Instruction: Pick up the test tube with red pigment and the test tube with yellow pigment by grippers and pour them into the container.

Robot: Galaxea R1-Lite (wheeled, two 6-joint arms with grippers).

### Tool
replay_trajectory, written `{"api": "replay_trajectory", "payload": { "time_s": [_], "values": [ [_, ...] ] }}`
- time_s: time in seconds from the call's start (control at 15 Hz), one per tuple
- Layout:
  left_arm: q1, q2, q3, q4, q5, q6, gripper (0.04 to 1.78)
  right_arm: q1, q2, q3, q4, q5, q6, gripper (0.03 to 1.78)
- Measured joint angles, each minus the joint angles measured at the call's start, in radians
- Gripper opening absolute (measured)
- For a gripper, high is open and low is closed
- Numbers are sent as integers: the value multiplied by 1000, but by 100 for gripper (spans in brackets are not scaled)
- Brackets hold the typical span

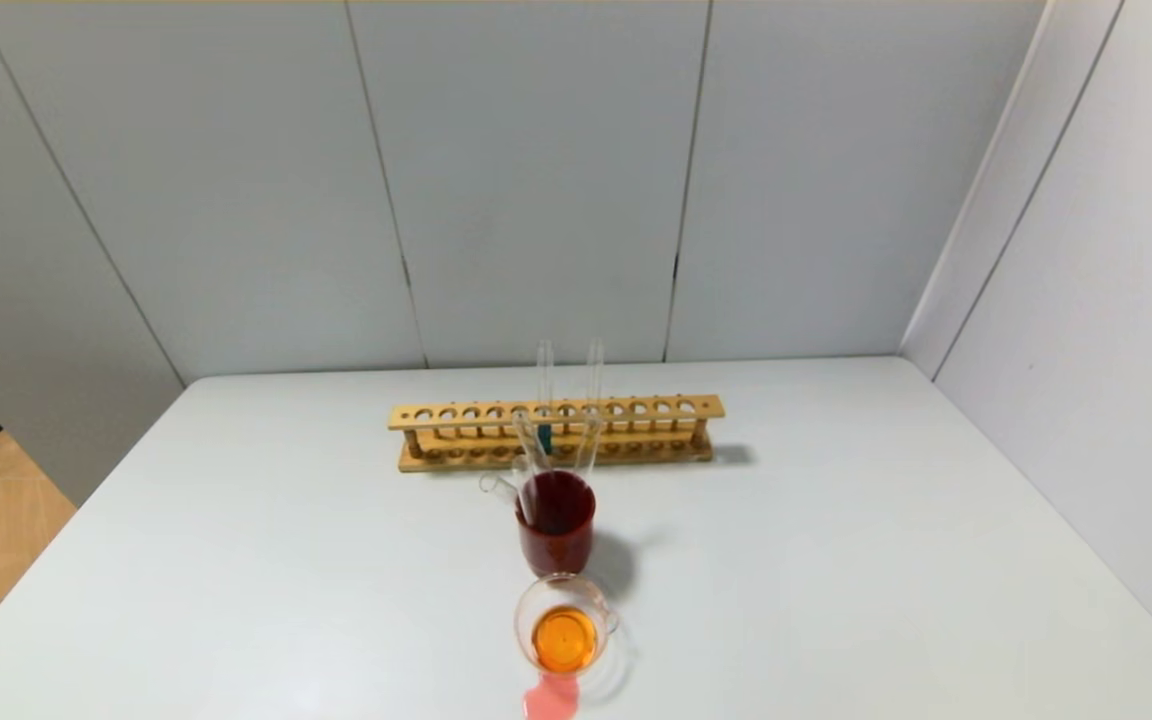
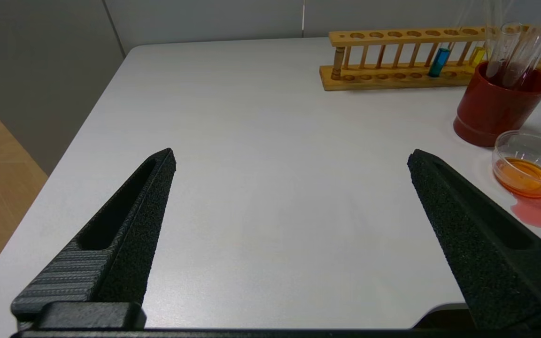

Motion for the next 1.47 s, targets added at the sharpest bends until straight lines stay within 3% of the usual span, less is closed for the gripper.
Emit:
{"api": "replay_trajectory", "payload": {
  "time_s": [0.2, 0.4, 0.53, 0.6, 0.8, 1.07, 1.47],
  "values": [
    [0, 0, 0, 0, 0, 0, 175, -4, -38, 209, -59, 80, 24, 175],
    [0, 0, 0, 0, 0, 0, 175, -4, -47, 423, -90, 263, 25, 175],
    [0, 0, 0, 0, 0, 0, 175, -4, -48, 496, -82, 396, 45, 175],
    [0, 0, 0, 0, 0, 0, 175, -4, -49, 512, -70, 438, 46, 175],
    [0, 0, 0, 0, 0, -1, 175, -4, -49, 506, 73, 466, 11, 175],
    [0, 0, 0, 0, 0, 0, 175, -4, -49, 525, -10, 471, 12, 175],
    [0, 0, 0, 0, 0, 0, 175, -4, -49, 530, -11, 470, 15, 175]
  ]
}}
